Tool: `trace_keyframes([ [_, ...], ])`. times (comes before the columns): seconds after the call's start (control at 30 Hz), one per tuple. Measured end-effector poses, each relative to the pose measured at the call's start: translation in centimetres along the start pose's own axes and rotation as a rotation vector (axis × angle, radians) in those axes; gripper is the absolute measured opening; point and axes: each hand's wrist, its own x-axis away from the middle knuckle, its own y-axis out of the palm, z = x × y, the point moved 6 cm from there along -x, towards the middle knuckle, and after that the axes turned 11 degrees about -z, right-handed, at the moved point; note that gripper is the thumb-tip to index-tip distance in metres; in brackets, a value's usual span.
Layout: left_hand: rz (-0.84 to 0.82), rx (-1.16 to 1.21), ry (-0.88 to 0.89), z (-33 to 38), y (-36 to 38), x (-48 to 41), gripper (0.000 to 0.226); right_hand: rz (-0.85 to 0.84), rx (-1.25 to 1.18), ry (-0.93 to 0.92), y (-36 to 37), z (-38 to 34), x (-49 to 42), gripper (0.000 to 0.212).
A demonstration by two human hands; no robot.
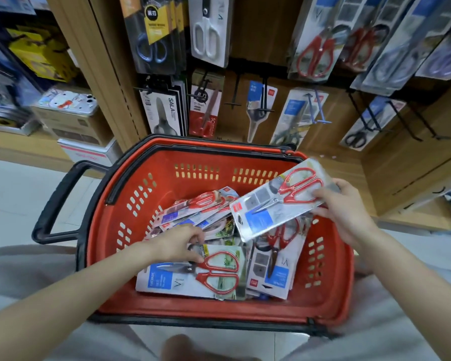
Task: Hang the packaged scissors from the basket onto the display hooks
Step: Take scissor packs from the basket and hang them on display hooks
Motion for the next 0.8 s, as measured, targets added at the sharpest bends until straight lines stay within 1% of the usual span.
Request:
trace_keyframes([
  [0.07,-0.002,-0.011,-0.007,0.0,0.5,0.1,0.025,-0.022,-0.140,0.075,0.2,1.1,0.3,0.026],
  [0.1,0.032,0.010,0.009,0.3,0.4,0.2,0.019,-0.035,-0.203,0.099,0.4,1.7,0.5,0.031],
  [0.17,0.160,0.119,0.038,1.2,-0.4,0.7,0.008,-0.044,-0.319,0.121,1.2,2.9,1.2,0.039],
  [0.2,0.218,0.241,0.047,1.7,-0.7,1.0,0.009,-0.042,-0.379,0.127,1.8,3.6,1.7,0.039],
  [0.23,0.248,0.426,0.059,2.4,-1.0,1.4,0.016,-0.045,-0.445,0.134,2.6,4.2,2.2,0.037],
  [0.3,0.245,0.862,0.097,4.4,-0.9,1.9,0.030,-0.062,-0.565,0.137,4.6,4.9,3.2,0.031],
  [0.33,0.286,1.045,0.148,5.5,-1.0,1.9,0.033,-0.079,-0.605,0.138,5.8,5.2,3.6,0.029],
  [0.4,0.468,1.347,0.235,6.6,-1.8,2.3,0.028,-0.135,-0.620,0.158,8.2,5.6,4.6,0.028],
  [0.43,0.581,1.486,0.244,6.6,-2.2,2.7,0.025,-0.179,-0.573,0.177,9.3,5.7,5.1,0.028],
  [0.47,0.680,1.578,0.230,6.2,-2.7,3.0,0.024,-0.237,-0.484,0.193,10.3,5.9,5.6,0.027],
  [0.5,0.756,1.602,0.211,5.9,-3.2,3.4,0.026,-0.302,-0.366,0.204,11.0,6.2,6.1,0.025],
  [0.57,0.842,1.559,0.205,5.4,-4.2,4.1,0.026,-0.439,-0.100,0.214,12.0,6.8,6.7,0.019],
  [0.63,0.919,1.485,0.190,4.8,-5.3,5.2,0.022,-0.552,0.217,0.154,12.2,7.1,6.5,0.018],
  [0.67,0.964,1.429,0.185,4.2,-6.0,5.8,0.019,-0.585,0.375,0.108,12.2,7.4,6.1,0.022],
  [0.7,1.001,1.357,0.182,3.8,-6.6,6.5,0.015,-0.604,0.499,0.072,12.0,7.8,5.5,0.030],
  [0.8,1.076,1.178,0.173,2.1,-8.2,8.0,0.011,-0.662,0.770,0.027,12.4,9.7,4.2,0.059],
])
